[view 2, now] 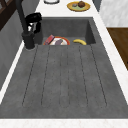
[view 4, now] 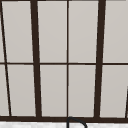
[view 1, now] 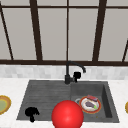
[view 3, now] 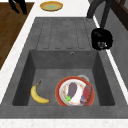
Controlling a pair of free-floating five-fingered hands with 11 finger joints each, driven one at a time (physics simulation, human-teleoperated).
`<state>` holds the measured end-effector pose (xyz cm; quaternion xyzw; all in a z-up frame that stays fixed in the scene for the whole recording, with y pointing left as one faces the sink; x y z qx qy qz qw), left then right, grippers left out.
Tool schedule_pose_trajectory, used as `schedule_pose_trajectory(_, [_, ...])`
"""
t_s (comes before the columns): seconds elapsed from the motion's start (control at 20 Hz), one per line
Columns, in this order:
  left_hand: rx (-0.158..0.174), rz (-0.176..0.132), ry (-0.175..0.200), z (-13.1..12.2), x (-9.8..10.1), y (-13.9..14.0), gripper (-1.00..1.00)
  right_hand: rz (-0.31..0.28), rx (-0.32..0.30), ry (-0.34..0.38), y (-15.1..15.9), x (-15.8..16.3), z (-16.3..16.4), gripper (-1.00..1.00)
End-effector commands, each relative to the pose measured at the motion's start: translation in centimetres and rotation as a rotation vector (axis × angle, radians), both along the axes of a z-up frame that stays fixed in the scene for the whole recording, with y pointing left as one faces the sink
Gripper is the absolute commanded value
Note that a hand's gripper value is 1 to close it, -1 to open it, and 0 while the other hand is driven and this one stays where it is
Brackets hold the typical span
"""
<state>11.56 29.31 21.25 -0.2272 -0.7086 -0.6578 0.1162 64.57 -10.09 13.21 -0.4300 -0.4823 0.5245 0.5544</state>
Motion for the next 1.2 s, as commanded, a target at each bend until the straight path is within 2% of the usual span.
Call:
schedule_pose_trajectory(0.0, [0.000,0.000,0.000,0.0,0.0,0.0,0.00,-0.002,0.066,-0.054,-2.5,-0.3,-2.4,1.00])
schedule_pose_trajectory(0.2, [0.000,0.000,0.000,0.0,0.0,0.0,0.00,0.061,0.079,-0.194,-3.2,-0.4,-2.8,1.00])
schedule_pose_trajectory(0.4, [0.000,0.000,0.000,0.0,0.0,0.0,0.00,0.061,0.203,-0.277,-4.4,-0.8,-3.7,1.00])
schedule_pose_trajectory(0.55, [0.000,0.000,0.000,0.0,0.0,0.0,0.00,0.075,0.278,-0.369,-5.3,-1.1,-4.5,1.00])
schedule_pose_trajectory(0.8, [0.000,0.000,0.000,0.0,0.0,0.0,0.00,0.054,0.430,-0.494,-7.1,-1.7,-6.3,1.00])
schedule_pose_trajectory(1.05, [0.000,0.000,0.000,0.0,0.0,0.0,0.00,0.036,0.431,-0.567,-8.8,-3.3,-8.8,1.00])
schedule_pose_trajectory(1.1, [0.000,0.000,0.000,0.0,0.0,0.0,0.00,0.051,0.404,-0.529,-8.1,-2.5,-9.0,1.00])
schedule_pose_trajectory(1.15, [0.000,0.000,0.000,0.0,0.0,0.0,0.00,0.050,0.403,-0.515,-8.2,-1.9,-8.5,1.00])
